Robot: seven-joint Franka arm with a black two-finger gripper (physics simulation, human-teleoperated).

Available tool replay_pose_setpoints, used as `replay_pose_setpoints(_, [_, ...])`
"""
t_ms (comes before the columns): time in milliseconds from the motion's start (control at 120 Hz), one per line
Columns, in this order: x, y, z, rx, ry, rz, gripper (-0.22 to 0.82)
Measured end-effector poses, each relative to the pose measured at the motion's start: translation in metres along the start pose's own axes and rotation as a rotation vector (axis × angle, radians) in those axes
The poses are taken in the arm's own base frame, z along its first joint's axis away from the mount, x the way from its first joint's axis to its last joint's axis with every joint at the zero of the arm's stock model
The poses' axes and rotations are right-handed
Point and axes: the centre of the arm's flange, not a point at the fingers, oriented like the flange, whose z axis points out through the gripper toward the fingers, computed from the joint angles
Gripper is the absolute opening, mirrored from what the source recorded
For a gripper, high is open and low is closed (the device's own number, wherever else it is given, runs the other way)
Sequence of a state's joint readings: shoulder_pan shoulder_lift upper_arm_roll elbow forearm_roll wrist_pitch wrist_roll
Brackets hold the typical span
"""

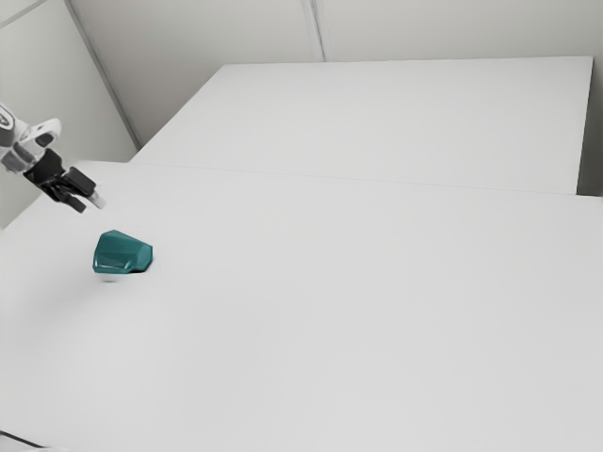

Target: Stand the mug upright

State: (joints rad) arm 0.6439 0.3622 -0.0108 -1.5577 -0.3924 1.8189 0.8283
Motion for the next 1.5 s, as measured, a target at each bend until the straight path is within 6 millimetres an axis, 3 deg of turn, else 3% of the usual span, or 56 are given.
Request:
replay_pose_setpoints(242, [-0.015, -0.092, 0.020, -0.089, 0.059, 0.002, 0.60])
replay_pose_setpoints(392, [-0.022, -0.134, 0.035, -0.113, 0.096, 0.010, 0.60])
replay_pose_setpoints(550, [-0.022, -0.158, 0.045, -0.105, 0.137, 0.033, 0.60])
replay_pose_setpoints(742, [-0.029, -0.157, 0.051, -0.190, 0.137, 0.064, 0.60])
replay_pose_setpoints(858, [-0.037, -0.155, 0.067, -0.266, 0.117, 0.069, 0.60])
replay_pose_setpoints(1100, [-0.027, -0.139, 0.078, -0.342, 0.143, 0.089, 0.60])
replay_pose_setpoints(1350, [-0.030, -0.125, 0.109, -0.404, 0.138, 0.055, 0.60])
replay_pose_setpoints(1500, [-0.025, -0.120, 0.112, -0.406, 0.148, 0.047, 0.38])
